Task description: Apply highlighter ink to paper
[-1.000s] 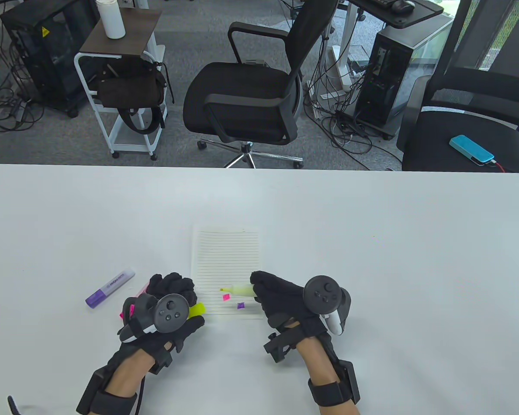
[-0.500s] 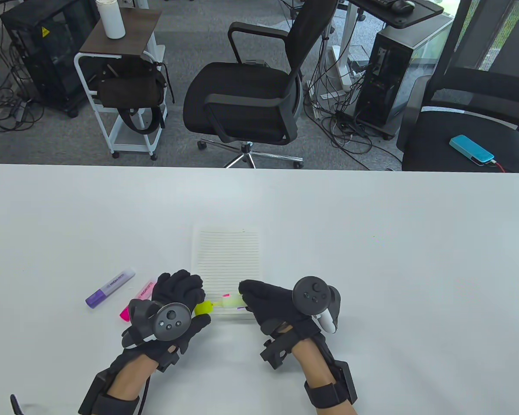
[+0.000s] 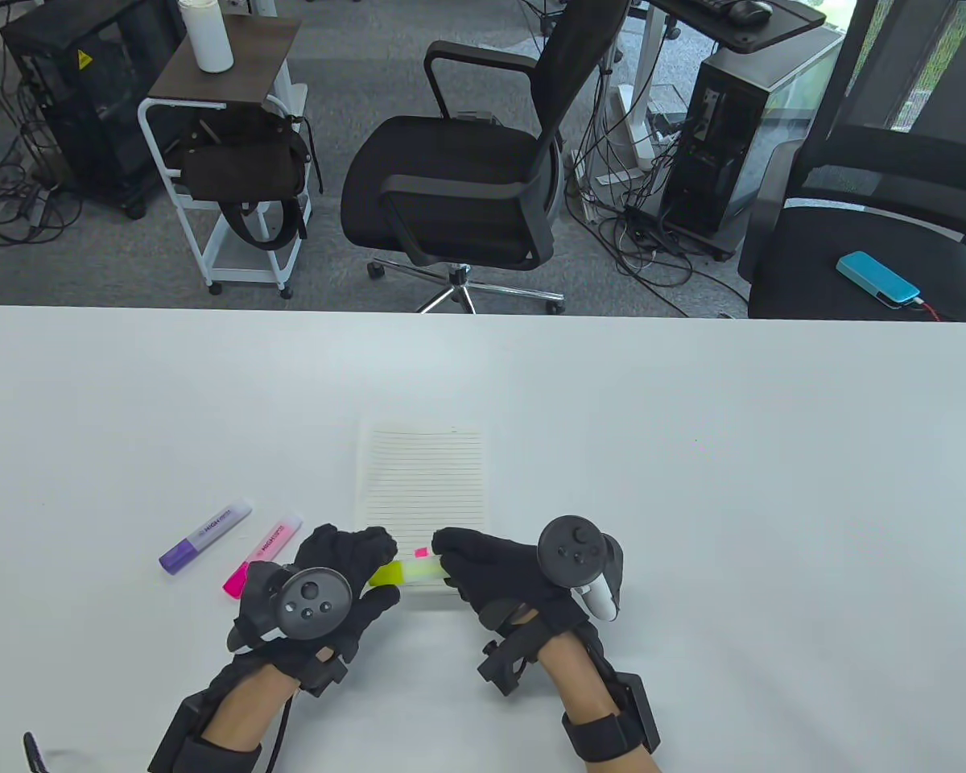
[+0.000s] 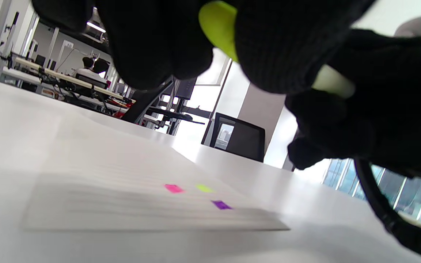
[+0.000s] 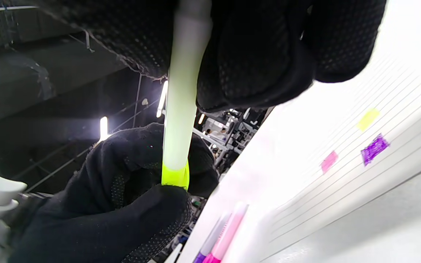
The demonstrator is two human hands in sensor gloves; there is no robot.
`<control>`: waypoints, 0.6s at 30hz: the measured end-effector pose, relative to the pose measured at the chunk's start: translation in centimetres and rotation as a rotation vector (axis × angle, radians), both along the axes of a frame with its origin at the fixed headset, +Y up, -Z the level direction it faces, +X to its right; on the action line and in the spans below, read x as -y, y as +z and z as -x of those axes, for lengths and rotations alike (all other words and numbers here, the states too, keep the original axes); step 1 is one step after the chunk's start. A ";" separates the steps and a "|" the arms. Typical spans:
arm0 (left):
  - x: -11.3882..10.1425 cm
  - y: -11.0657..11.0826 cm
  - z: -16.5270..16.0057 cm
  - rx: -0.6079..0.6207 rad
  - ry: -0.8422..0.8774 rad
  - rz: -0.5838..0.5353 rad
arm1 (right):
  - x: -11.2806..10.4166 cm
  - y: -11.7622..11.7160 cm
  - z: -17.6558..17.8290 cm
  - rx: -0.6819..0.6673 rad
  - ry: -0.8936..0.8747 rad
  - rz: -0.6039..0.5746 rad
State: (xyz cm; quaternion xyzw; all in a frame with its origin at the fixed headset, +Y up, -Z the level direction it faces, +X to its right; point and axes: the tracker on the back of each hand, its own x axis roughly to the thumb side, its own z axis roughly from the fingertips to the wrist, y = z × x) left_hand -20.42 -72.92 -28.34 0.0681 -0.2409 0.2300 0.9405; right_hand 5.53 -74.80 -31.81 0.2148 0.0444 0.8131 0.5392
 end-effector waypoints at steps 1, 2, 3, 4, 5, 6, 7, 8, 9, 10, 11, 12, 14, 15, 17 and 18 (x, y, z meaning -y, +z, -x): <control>0.1 -0.2 0.3 0.008 0.068 0.036 | 0.0 0.0 0.0 -0.013 -0.020 0.004; 0.3 -0.3 0.5 0.026 0.116 0.056 | 0.0 0.0 0.1 -0.023 -0.025 0.011; 0.5 -0.5 0.6 0.039 0.175 0.087 | 0.1 0.0 0.3 -0.051 -0.027 0.019; 0.7 -0.5 0.6 0.054 0.207 0.105 | 0.1 0.1 0.6 -0.077 -0.028 0.019; 0.8 -0.5 0.5 0.060 0.222 0.105 | 0.1 0.2 0.9 -0.094 -0.024 0.016; 1.0 -0.5 0.2 0.071 0.236 0.103 | 0.2 0.3 1.4 -0.128 -0.014 0.019; 1.1 -0.4 -0.1 0.076 0.239 0.105 | 0.2 0.4 1.7 -0.146 -0.008 0.018; 1.3 -0.4 -0.2 0.055 0.239 0.102 | 0.3 0.6 2.0 -0.151 0.013 0.010; 1.5 -0.4 0.0 0.034 0.233 0.092 | 0.4 0.6 2.1 -0.149 0.041 -0.015; 1.7 -0.5 0.1 0.037 0.240 0.106 | 0.5 0.6 2.1 -0.157 0.054 -0.019; 1.9 -0.6 0.2 0.028 0.269 0.127 | 0.5 0.6 2.2 -0.164 0.053 -0.010; 1.9 -0.7 0.3 0.015 0.283 0.146 | 0.6 0.7 2.3 -0.160 0.039 -0.005; 2.0 -0.9 0.5 0.008 0.304 0.176 | 0.6 0.8 2.5 -0.155 0.050 -0.024; 2.0 -1.0 0.6 0.008 0.319 0.200 | 0.6 0.8 2.7 -0.155 0.066 -0.030; 2.1 -1.1 0.7 0.016 0.314 0.251 | 0.6 0.9 2.9 -0.160 0.080 -0.033; 2.2 -1.2 0.7 0.017 0.312 0.259 | 0.7 0.9 3.0 -0.160 0.086 -0.036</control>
